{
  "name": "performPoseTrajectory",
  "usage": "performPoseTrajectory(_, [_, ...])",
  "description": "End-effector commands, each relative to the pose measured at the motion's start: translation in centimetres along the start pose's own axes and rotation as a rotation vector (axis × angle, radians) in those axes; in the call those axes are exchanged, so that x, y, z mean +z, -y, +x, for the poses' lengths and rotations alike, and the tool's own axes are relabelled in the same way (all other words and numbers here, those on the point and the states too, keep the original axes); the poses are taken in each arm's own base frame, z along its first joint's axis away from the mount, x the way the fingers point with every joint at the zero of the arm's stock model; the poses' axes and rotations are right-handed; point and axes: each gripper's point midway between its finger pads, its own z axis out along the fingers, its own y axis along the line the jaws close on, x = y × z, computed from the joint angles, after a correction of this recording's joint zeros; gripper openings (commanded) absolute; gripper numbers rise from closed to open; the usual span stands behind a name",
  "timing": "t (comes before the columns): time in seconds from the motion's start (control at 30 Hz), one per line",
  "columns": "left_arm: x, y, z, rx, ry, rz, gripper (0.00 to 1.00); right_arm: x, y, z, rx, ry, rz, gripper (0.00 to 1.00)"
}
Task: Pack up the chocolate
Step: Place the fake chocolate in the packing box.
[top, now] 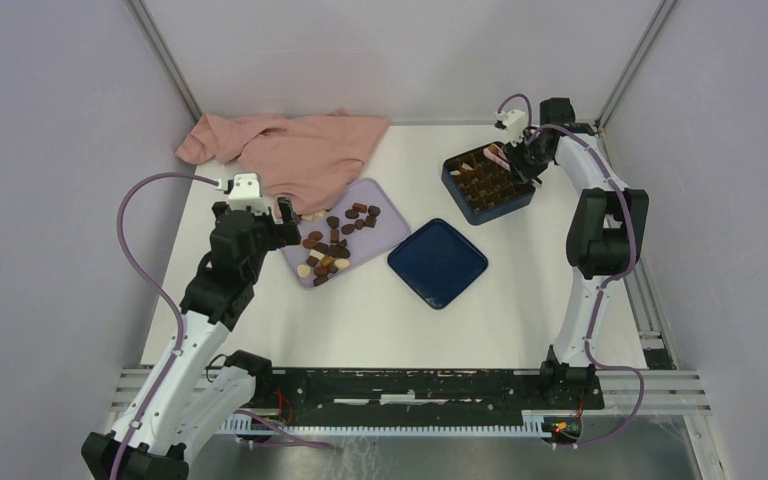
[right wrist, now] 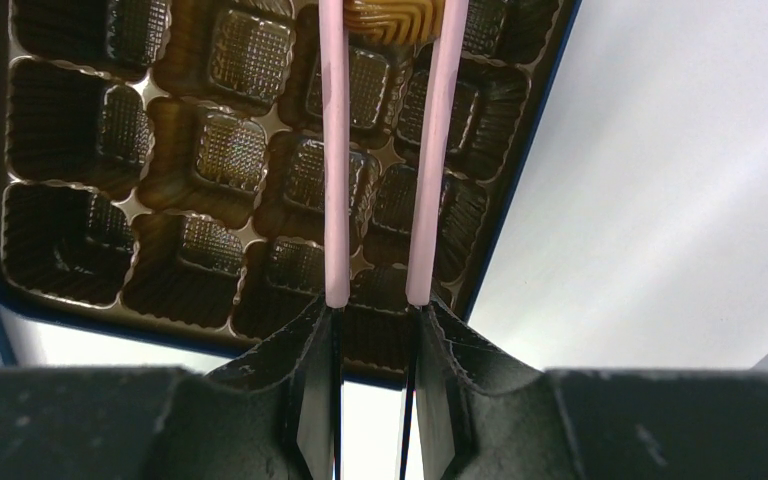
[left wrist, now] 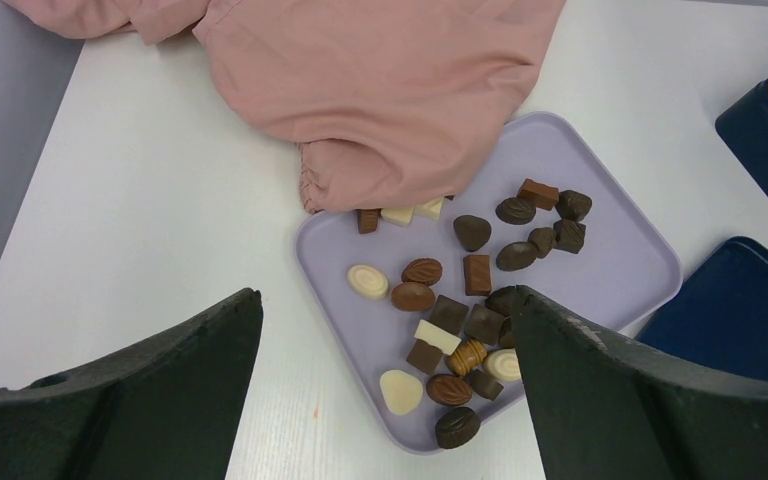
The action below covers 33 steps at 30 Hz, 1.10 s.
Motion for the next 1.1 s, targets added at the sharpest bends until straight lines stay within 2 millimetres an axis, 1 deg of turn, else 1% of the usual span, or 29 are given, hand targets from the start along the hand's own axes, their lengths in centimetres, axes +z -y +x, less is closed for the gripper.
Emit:
performPoseTrajectory(0.0, [0.0, -0.1, -1.2, 0.036, 0.041, 0.004, 0.99, -0.3, 1.5, -1.8, 0.005, 0.041, 0.047, 0.25])
performPoseTrajectory(0.3, [0.0, -0.1, -1.1, 0.036, 0.039, 0.006, 0.98, 0.6, 1.0, -1.5, 0.02, 0.038, 0.015, 0.29])
performPoseTrajectory(0.47, [0.0, -0.1, -1.1, 0.037, 0.04, 0.005, 0.99, 0.7, 0.9, -1.3, 0.022, 0.032, 0.009, 0.37])
performPoseTrajectory(0.67, [0.0, -0.1, -1.1, 0.036, 0.039, 0.006, 0.98, 0.5, 0.7, -1.4, 0.021, 0.037, 0.004, 0.44])
performPoseTrajectory(0.77, [0.0, -0.1, -1.1, 0.037, 0.04, 0.006, 0.98, 0.6, 0.7, -1.5, 0.02, 0.038, 0.004, 0.44])
performPoseTrajectory(0.9, [0.0, -0.1, -1.2, 0.036, 0.041, 0.004, 0.99, 0.1, 0.8, -1.9, 0.017, 0.049, 0.01, 0.42])
performPoseTrajectory(1.0, [0.0, -0.1, -1.2, 0.036, 0.042, 0.004, 0.99, -0.6, 0.9, -2.5, 0.009, 0.067, 0.016, 0.41])
performPoseTrajectory(1.07, [0.0, -0.1, -1.2, 0.035, 0.041, 0.004, 0.98, -1.4, 0.6, -3.0, 0.0, 0.089, 0.012, 0.41])
